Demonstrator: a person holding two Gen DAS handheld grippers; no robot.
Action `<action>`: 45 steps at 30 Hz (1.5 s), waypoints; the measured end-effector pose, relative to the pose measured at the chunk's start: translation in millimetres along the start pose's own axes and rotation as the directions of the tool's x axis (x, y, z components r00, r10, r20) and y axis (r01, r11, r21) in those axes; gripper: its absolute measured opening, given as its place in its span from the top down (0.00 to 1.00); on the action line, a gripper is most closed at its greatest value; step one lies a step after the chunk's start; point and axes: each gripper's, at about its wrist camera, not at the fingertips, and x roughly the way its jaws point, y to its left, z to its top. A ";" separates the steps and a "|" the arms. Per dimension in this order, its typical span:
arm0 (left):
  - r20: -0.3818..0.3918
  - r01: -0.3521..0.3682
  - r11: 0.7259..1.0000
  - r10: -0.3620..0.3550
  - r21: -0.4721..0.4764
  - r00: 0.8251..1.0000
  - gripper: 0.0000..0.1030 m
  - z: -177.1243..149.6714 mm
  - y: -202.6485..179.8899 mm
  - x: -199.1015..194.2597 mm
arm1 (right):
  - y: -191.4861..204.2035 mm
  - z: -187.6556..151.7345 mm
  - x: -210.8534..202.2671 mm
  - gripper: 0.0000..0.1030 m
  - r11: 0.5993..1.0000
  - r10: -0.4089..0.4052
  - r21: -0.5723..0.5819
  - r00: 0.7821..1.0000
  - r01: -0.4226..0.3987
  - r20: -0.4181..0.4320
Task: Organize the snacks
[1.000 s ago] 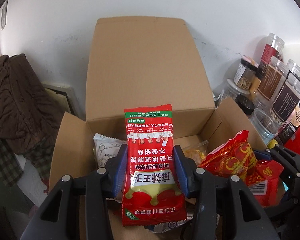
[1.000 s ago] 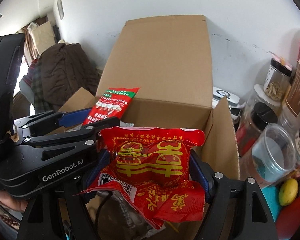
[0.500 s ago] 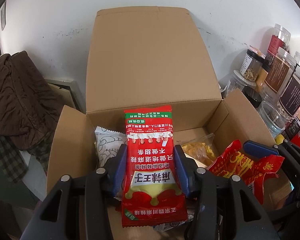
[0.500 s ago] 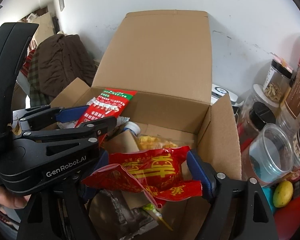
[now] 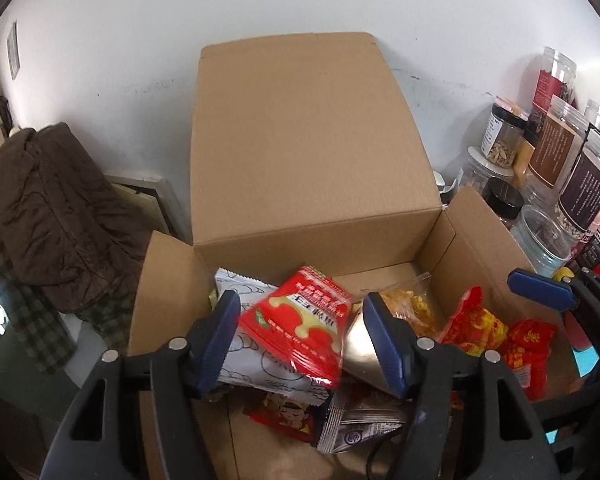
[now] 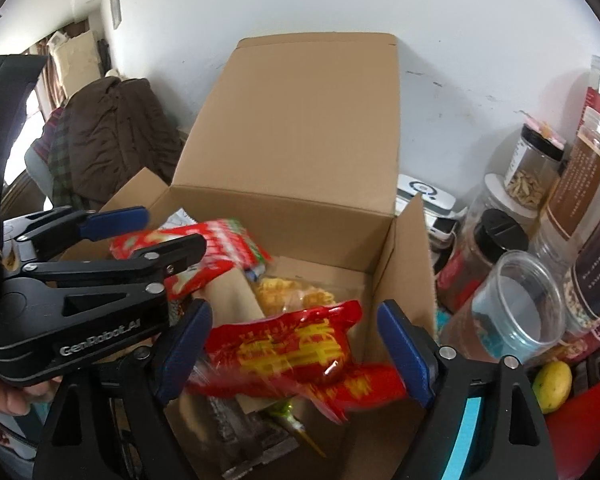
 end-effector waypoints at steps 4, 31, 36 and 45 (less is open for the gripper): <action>0.012 0.011 1.000 -0.011 0.003 1.000 0.38 -0.3 -0.9 -8.0 | -3.3 0.9 -7.0 0.17 1.000 0.003 0.010 1.000 -0.003 0.013; 0.232 -0.026 0.999 0.033 -0.032 0.972 0.38 -7.8 11.0 -173.1 | 33.5 0.9 -149.0 0.17 0.996 -0.073 -0.030 0.964 0.084 0.254; 0.275 -0.035 0.999 0.041 -0.029 0.961 0.38 -24.8 9.9 -211.8 | 44.3 -9.5 -184.3 0.17 0.995 -0.084 -0.023 0.947 0.096 0.311; 0.307 -0.040 0.999 0.045 -0.023 0.951 0.38 -68.1 7.7 -256.1 | 64.9 -39.5 -235.2 0.17 0.996 -0.074 -0.020 0.920 0.088 0.384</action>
